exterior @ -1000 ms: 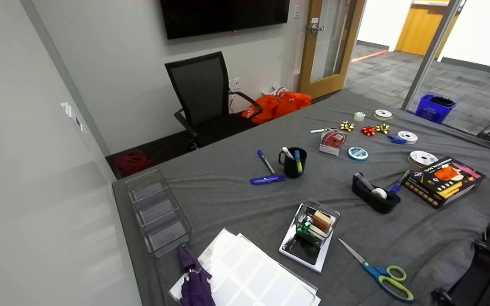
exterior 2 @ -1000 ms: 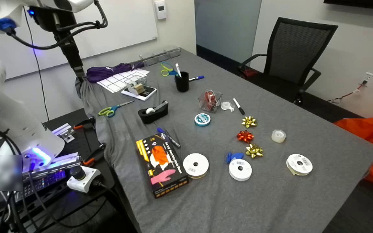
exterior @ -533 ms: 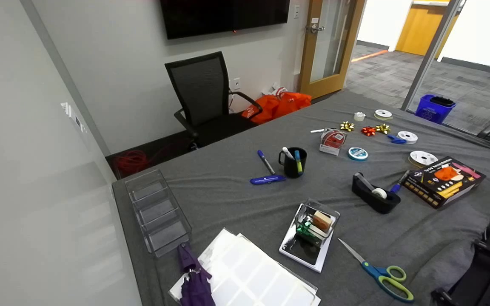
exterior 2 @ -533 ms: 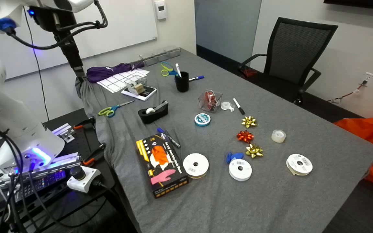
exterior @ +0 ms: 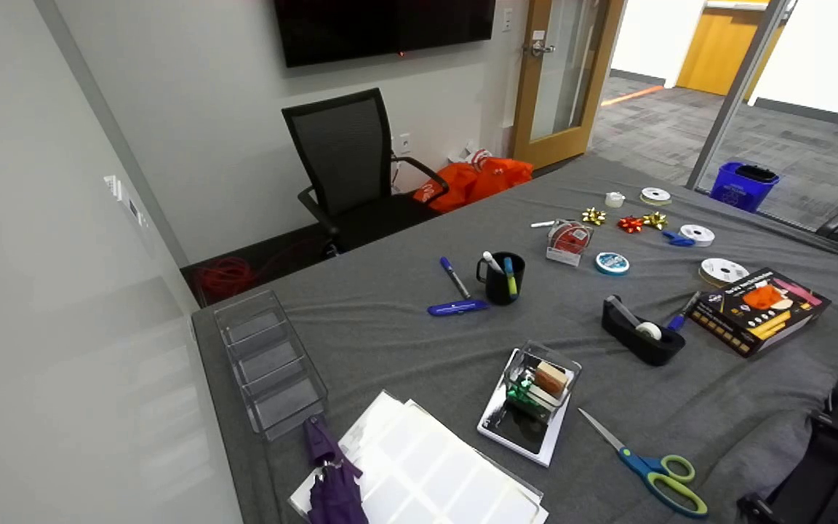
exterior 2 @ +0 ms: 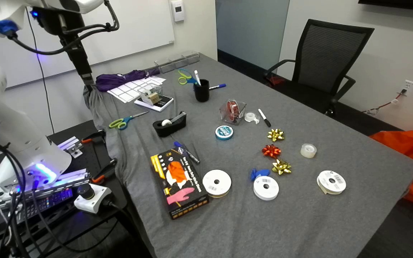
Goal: Take the red tape out of the clear box and put it on the black box
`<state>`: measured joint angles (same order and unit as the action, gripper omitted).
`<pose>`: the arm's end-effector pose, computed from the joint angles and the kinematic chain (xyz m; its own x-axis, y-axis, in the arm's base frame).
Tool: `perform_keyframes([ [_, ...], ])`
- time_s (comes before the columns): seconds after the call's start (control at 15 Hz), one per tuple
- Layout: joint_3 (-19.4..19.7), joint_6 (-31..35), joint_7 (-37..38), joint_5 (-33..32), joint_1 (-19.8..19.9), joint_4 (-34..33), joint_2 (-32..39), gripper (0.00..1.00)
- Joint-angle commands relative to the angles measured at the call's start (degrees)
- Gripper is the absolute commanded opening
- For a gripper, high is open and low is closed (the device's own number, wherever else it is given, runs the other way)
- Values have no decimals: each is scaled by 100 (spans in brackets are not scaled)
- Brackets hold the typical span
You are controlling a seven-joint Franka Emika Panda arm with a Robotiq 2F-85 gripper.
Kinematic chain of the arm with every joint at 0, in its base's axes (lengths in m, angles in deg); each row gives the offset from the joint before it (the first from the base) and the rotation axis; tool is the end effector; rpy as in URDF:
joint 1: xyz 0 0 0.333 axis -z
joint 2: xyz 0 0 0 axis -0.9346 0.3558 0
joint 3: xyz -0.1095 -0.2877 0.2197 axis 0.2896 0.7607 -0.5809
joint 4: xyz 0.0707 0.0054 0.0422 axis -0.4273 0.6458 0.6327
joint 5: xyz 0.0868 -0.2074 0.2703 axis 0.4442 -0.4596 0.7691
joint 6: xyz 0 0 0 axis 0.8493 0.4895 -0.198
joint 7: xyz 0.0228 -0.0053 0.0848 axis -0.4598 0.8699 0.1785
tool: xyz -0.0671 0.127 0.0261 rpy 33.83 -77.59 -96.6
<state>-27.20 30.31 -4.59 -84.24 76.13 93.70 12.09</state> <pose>0.1866 -0.1566 0.5179 0.9979 0.0079 -0.0644 -0.0084 -0.9685 -0.2490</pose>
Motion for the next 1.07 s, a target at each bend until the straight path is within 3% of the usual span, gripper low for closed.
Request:
perform_keyframes([
  [0.0, -83, -2, -65, 56, 112, -8, 38, 100],
  [0.27, -67, 35, -50, 105, 107, -3, 49, 100],
  [0.53, -21, 479, 305, 569, 105, -41, 347, 100],
  [1.0, -134, 1970, 1363, 1734, 149, -266, 1426, 100],
])
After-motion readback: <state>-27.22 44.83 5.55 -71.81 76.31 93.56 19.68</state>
